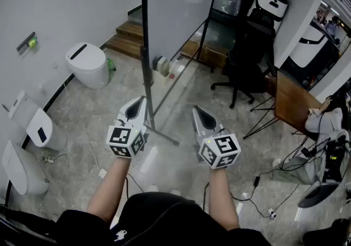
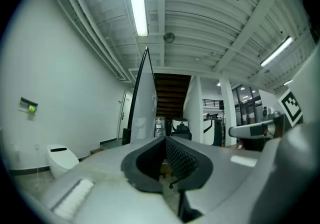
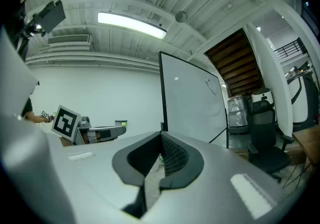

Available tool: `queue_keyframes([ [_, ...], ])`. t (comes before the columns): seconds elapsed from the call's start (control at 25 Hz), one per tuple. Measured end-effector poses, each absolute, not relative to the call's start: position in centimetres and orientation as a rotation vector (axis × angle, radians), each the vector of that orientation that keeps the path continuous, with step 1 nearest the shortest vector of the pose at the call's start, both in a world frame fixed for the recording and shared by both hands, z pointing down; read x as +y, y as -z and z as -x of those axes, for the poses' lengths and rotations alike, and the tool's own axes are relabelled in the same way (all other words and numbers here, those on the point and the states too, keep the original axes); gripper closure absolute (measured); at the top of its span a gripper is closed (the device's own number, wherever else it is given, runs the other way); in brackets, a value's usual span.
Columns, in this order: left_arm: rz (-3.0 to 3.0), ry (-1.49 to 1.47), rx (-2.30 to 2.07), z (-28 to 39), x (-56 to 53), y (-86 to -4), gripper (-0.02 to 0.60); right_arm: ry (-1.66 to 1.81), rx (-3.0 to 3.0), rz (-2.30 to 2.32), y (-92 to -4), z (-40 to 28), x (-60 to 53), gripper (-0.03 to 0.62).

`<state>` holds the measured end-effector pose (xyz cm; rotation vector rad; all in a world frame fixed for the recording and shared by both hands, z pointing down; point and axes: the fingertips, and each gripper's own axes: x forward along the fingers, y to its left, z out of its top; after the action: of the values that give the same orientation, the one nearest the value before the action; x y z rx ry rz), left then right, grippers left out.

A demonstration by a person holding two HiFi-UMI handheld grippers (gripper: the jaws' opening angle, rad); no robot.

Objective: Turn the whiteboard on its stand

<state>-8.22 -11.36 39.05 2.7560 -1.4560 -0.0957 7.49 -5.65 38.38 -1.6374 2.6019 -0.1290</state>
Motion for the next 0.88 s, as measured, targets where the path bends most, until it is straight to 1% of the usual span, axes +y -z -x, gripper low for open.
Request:
queue_keyframes([
  [0.88, -2.77, 0.082, -1.454, 5.3, -10.4, -40.0, 0.58, 0.153, 2.641, 1.596, -39.6, -10.3, -4.9, 0.585],
])
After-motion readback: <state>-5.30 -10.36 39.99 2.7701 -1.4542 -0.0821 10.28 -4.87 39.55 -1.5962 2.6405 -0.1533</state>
